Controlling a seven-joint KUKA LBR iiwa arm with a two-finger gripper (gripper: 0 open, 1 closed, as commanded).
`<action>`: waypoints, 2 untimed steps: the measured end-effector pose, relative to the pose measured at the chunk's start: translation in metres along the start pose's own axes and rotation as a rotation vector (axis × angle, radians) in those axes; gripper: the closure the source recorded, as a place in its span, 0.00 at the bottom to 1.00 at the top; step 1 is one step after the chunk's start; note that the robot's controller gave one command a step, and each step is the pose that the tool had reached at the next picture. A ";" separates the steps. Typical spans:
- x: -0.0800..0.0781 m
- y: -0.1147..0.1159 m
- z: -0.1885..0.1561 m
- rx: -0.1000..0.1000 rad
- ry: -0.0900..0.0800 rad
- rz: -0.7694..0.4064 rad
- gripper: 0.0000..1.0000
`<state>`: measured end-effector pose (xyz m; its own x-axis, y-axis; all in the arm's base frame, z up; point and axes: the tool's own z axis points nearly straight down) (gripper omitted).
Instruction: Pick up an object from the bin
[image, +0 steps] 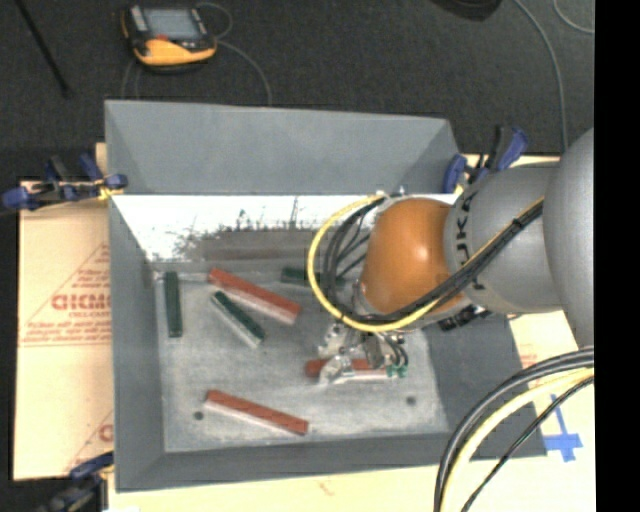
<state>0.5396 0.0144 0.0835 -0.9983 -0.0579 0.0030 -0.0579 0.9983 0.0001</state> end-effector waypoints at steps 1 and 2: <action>0.000 0.000 0.000 0.000 0.000 0.001 1.00; -0.014 0.013 -0.182 -0.001 -0.015 0.052 1.00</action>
Offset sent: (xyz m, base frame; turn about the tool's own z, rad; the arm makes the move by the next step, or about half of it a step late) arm 0.0113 0.0141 0.1781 0.0545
